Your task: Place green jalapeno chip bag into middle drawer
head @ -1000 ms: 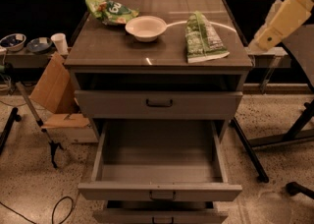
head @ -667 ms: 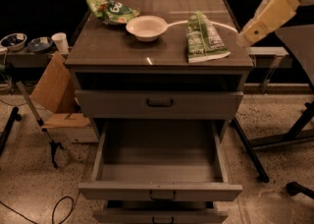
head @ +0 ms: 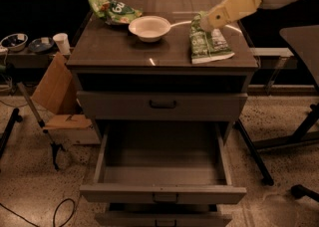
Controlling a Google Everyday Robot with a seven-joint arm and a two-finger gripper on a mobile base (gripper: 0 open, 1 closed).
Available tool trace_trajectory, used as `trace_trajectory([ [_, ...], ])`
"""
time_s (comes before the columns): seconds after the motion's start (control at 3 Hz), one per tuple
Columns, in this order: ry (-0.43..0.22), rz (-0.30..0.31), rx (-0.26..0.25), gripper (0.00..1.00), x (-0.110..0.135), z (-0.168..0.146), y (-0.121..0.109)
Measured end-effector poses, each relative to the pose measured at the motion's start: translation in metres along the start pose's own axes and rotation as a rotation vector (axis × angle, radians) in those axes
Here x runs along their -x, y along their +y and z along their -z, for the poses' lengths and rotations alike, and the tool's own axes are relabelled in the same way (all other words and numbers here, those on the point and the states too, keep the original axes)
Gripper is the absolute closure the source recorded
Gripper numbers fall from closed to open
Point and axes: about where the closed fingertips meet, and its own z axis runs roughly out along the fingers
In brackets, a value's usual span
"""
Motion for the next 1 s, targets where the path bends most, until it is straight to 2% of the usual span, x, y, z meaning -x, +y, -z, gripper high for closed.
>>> trace_trajectory([
  [0.33,-0.044,-0.156,-0.010,0.00,0.0202,-0.0214,0.0003],
  [0.67,-0.048,-0.221,-0.009,0.00,0.0224,-0.0217,0.0012],
  [1.0,-0.048,-0.221,-0.009,0.00,0.0224,-0.0217,0.0012],
])
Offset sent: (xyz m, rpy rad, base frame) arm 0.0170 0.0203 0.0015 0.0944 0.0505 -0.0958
